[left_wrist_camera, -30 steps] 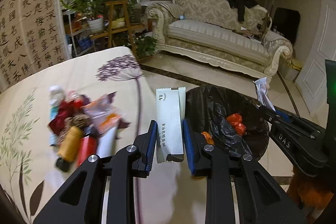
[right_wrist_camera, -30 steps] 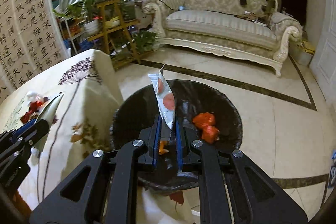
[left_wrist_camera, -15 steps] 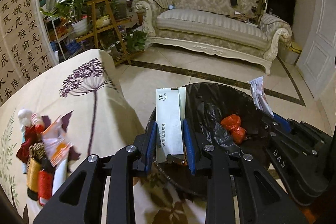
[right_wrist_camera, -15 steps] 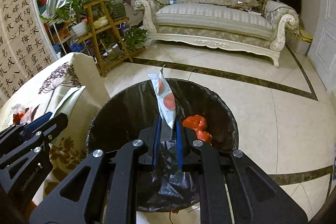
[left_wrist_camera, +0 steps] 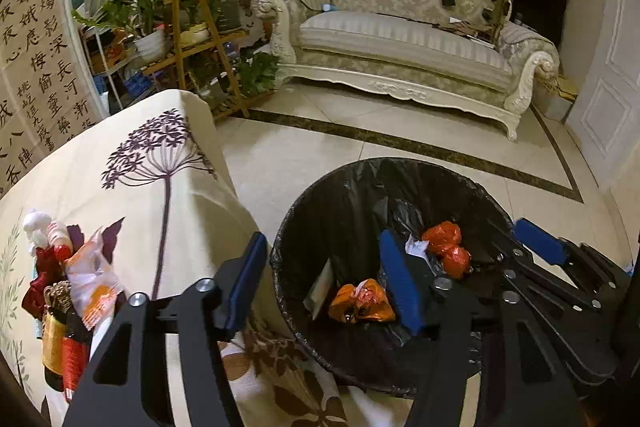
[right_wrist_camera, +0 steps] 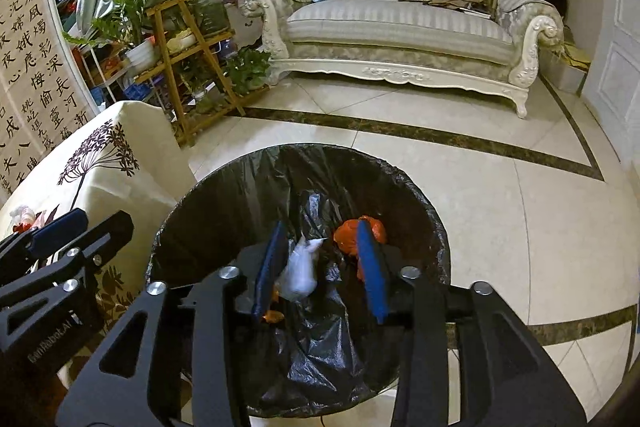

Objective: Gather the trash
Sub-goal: 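Open both tools to drop the packet and wrapper into the bin, then return both tools to the table and grasp a white tube with the right tool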

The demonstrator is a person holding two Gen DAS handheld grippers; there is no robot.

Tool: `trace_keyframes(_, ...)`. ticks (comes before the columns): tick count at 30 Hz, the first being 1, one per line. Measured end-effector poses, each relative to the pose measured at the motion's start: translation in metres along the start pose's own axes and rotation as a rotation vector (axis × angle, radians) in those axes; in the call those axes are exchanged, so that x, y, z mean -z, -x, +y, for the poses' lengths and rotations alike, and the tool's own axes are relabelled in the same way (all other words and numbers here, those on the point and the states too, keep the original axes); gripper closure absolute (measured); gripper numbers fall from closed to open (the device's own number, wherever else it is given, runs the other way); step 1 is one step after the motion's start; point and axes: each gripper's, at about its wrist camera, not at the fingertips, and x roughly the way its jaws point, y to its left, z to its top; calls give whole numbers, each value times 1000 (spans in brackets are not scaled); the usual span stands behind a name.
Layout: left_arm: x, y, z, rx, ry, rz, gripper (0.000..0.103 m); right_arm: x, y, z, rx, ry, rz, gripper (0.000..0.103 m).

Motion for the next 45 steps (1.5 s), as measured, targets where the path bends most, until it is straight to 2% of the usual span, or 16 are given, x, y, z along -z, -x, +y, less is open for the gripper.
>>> trace_keyframes(1,0,3,3,-6,11,-6,37,1,3,0,5,-5,-10,53)
trace_keyframes(2,0,5,5,-8,17,-9,33,0,6,0,8,-8,-17,48)
trace_keyframes(4,0,13,10,-15,32,-23,30,0,11,0,8,-15,-36,36)
trace_keyframes(9,4,36,23,-37,51,-56,27,4,27,9,-7,-19,-57,30)
trace_keyframes(18,28,77,61,-92,101,-88,25,15,53,48,-100,33,-48,28)
trace_keyframes(28,60,112,128,-255,185,-102,23,33,72,121,-216,148,-24,28)
trace_keyframes(33,75,118,160,-303,240,-85,23,41,72,161,-252,216,0,28)
trace_keyframes(41,95,125,199,-373,288,-78,23,51,60,208,-277,293,57,29)
trace_keyframes(45,99,124,210,-371,315,-73,23,55,50,228,-258,334,90,33)
